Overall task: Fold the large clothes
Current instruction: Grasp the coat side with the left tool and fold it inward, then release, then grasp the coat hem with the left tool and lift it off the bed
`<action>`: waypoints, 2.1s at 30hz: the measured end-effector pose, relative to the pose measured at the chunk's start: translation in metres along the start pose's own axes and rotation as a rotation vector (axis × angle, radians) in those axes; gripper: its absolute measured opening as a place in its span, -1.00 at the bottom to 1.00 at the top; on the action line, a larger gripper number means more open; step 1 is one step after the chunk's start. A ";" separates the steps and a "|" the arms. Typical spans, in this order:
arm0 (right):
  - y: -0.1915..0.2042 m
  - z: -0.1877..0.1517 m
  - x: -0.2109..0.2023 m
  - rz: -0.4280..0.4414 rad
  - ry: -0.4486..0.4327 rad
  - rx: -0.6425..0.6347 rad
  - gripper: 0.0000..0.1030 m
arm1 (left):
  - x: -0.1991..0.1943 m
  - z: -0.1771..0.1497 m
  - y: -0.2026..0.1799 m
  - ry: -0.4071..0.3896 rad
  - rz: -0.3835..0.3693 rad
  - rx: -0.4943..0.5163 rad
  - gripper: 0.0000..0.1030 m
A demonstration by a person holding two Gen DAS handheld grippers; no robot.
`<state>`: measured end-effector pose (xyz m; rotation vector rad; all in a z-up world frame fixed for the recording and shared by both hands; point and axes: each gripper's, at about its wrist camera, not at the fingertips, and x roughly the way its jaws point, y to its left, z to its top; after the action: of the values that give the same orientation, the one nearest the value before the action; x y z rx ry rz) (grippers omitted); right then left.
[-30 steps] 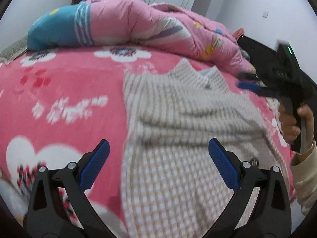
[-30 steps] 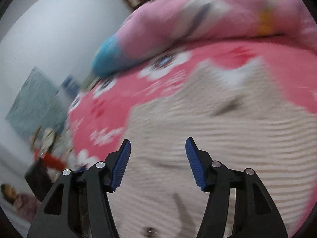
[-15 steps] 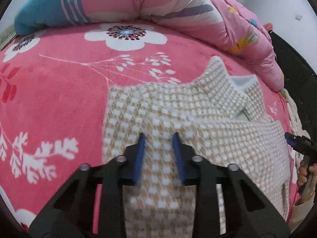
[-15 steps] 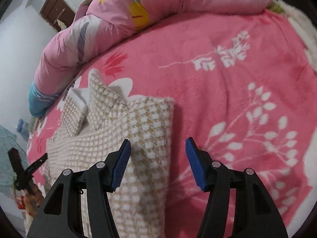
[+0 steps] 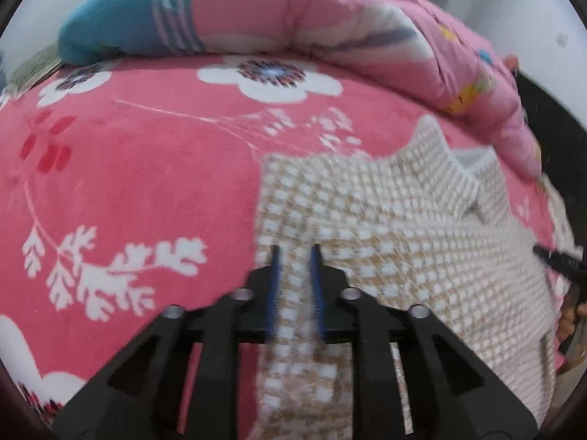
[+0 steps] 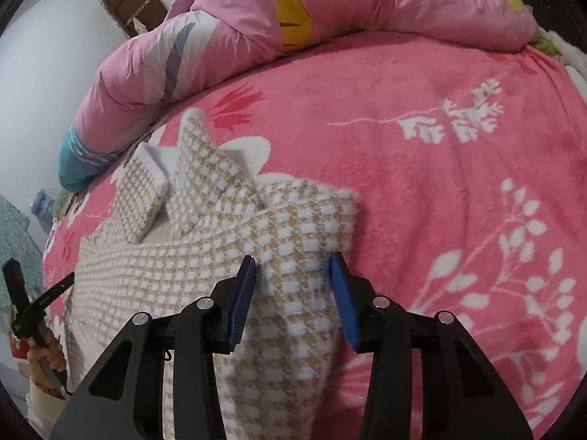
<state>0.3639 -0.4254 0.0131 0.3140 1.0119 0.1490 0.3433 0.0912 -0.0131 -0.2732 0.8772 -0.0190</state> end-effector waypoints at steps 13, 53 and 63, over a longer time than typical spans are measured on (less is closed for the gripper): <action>0.091 -0.053 0.029 -0.060 0.103 -0.417 -0.16 | 0.015 -0.034 -0.053 0.122 -0.016 0.195 0.04; 0.105 -0.194 -0.130 0.037 0.035 -0.333 0.65 | -0.160 -0.162 -0.051 0.057 0.025 0.265 0.63; 0.096 -0.250 -0.100 -0.098 0.093 -0.360 0.88 | -0.228 -0.261 0.002 -0.006 0.030 0.130 0.63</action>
<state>0.1004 -0.3141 0.0026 -0.0708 1.0684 0.2544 -0.0022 0.0630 0.0005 -0.1387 0.8697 -0.0466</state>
